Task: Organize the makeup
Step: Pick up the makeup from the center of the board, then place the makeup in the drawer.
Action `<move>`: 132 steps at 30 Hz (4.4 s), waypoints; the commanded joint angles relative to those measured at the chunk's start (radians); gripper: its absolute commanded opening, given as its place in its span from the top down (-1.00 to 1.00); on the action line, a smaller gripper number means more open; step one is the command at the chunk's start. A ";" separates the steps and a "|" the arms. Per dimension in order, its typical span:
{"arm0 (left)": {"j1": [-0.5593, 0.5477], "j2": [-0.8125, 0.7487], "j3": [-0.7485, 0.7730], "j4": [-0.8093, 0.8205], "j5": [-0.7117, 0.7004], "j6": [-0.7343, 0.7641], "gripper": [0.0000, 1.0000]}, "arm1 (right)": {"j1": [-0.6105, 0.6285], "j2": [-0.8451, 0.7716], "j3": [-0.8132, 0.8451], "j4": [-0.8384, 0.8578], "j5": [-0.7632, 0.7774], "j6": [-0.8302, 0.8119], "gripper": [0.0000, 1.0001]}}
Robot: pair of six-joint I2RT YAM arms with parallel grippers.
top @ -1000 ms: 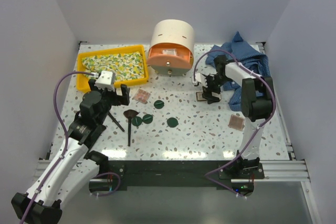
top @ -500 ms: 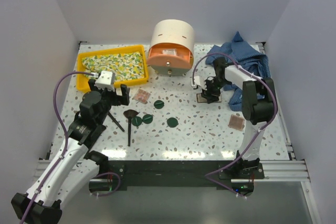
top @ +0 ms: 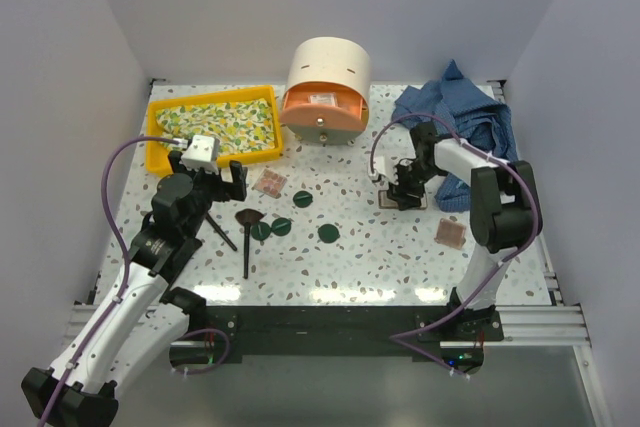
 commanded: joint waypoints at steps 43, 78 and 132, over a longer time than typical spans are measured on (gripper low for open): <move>0.006 -0.010 0.001 0.025 -0.011 0.025 -1.00 | 0.148 -0.401 0.316 -0.040 -0.052 0.474 0.76; 0.007 -0.007 0.000 0.025 -0.025 0.028 -1.00 | 0.308 -0.102 0.819 -0.071 0.047 0.623 0.78; 0.007 0.019 -0.005 0.025 -0.034 0.031 -1.00 | 0.343 0.260 1.198 0.006 0.151 0.596 0.49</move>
